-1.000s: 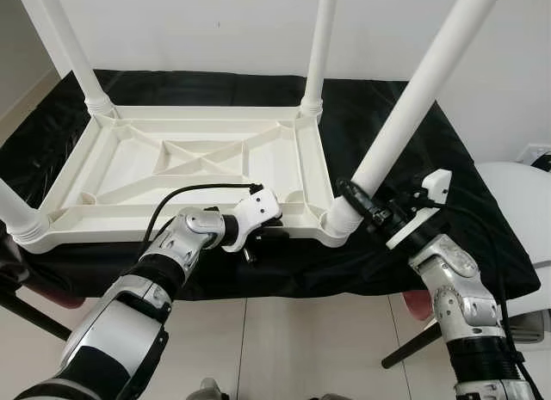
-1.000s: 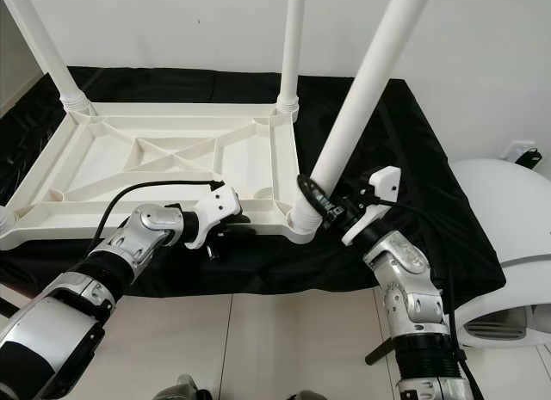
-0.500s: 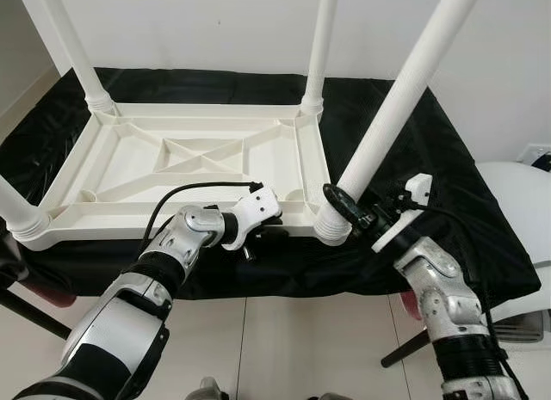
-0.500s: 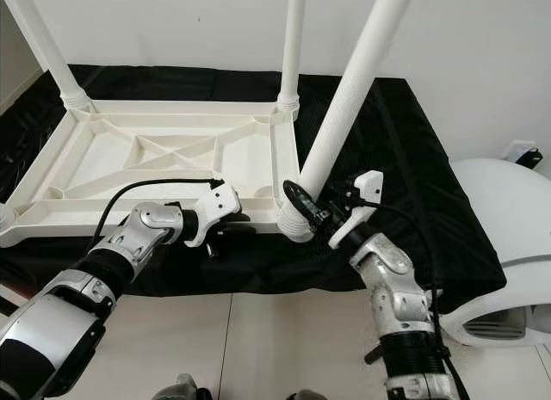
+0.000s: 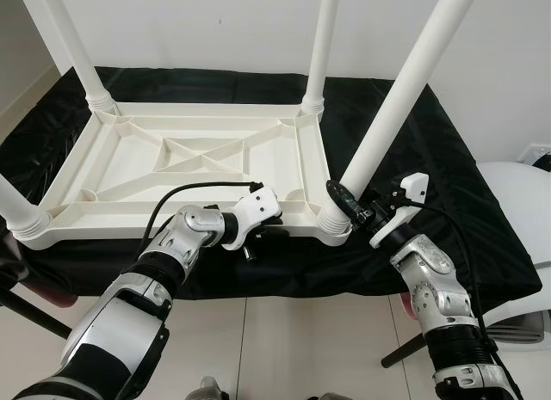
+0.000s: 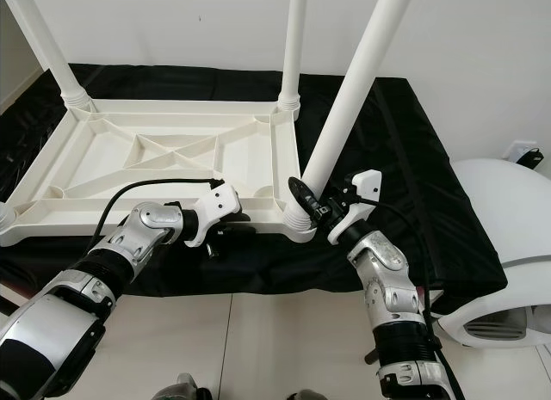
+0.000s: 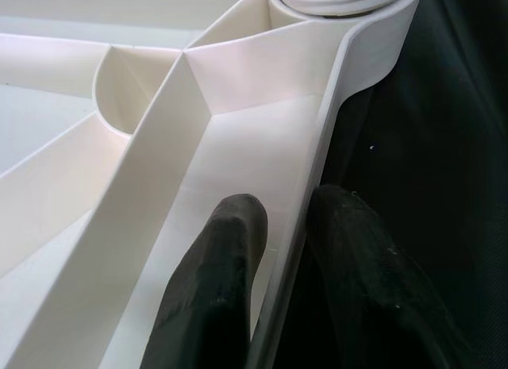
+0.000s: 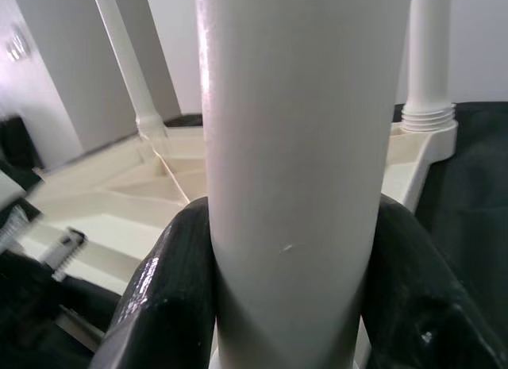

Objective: Building children table

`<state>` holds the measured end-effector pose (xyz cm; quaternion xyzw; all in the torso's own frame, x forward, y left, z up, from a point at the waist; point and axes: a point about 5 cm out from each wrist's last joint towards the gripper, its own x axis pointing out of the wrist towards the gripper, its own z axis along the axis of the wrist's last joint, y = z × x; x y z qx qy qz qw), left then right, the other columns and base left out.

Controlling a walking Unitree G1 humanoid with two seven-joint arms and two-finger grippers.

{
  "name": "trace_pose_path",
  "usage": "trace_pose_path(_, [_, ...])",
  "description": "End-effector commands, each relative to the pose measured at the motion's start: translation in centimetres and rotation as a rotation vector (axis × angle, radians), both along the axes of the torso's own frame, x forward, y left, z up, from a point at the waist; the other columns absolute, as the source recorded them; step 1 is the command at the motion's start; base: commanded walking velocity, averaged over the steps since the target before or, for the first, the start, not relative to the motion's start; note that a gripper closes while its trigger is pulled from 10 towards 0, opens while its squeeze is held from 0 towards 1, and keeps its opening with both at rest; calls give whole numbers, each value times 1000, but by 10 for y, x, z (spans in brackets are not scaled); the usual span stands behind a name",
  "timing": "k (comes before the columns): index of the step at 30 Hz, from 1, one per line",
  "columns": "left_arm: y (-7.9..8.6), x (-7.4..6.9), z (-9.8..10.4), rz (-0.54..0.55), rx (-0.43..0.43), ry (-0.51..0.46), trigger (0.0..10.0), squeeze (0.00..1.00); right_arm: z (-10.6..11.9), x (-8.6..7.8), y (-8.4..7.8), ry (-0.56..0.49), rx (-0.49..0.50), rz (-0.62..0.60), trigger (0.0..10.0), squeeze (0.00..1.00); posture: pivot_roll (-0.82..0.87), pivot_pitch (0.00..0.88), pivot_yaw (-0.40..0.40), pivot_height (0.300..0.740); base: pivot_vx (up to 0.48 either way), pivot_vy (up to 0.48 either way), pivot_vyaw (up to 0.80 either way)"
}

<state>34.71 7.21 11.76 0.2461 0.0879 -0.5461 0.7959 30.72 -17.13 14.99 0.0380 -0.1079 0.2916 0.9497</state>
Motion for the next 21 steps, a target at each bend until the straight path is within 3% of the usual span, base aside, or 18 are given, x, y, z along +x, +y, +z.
trace_pose_path(1, [0, 1, 5, -31, 12, -21, 10000, 0, -6, 0, -2, 4, -64, -6, 10000, 0, -52, 0, 15, 740, 0, 0, 0])
trace_pose_path(7, [0, 1, 6, -34, 6, -23, 10000, 0, -7, -3, 0, -33, -125, 5, 10000, 0, -53, 6, 14, 740, 0, 0, 0])
trace_pose_path(12, [0, 1, 8, -33, 1, -24, 10000, 0, -11, -8, 2, -19, -111, 16, 10000, 0, -53, 10, 14, 740, 0, 0, 0])
trace_pose_path(21, [-1, 0, 7, -43, 0, -22, 10000, 0, -41, -16, -3, 74, -81, -36, 10000, 0, -57, 17, 20, 740, 0, 0, 0])
